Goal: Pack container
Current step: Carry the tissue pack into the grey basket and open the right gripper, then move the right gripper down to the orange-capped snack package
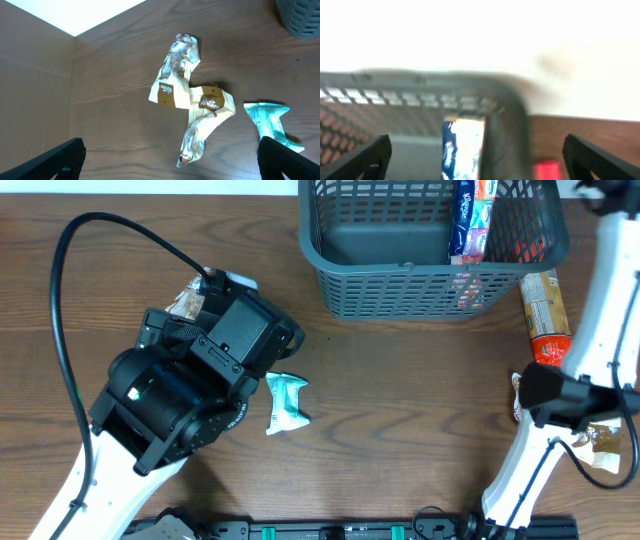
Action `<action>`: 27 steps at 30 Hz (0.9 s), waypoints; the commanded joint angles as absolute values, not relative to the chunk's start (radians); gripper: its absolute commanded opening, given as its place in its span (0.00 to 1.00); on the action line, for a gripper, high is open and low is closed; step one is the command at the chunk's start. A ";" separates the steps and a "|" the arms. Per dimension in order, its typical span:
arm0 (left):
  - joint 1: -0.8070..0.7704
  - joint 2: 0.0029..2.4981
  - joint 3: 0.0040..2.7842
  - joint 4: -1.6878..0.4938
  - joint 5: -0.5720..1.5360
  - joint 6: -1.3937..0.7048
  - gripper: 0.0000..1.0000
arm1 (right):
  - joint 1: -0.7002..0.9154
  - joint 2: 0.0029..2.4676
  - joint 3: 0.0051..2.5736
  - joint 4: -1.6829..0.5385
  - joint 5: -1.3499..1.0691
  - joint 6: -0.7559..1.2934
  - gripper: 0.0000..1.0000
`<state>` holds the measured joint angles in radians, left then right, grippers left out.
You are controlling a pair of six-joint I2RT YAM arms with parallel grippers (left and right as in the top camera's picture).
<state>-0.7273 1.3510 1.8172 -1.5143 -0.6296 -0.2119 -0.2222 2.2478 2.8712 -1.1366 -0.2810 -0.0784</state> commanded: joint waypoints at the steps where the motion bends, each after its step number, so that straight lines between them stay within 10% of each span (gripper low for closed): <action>1: -0.722 1.352 1.821 -1.518 -0.648 -0.210 0.99 | -0.300 2.189 2.980 -1.179 -0.317 -0.030 0.99; 15: -0.722 1.352 1.821 -1.532 -0.648 -0.210 0.99 | -0.609 2.150 2.872 -1.691 -0.228 -0.286 0.99; 27: -0.722 1.352 1.821 -1.532 -0.648 -0.210 0.99 | -0.558 2.180 2.484 -1.531 -0.113 -0.479 0.96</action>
<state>-0.7273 1.3510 1.8172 -1.5265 -0.6296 -0.2119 -0.5968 2.1487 2.5553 -1.5436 -0.1772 -0.3889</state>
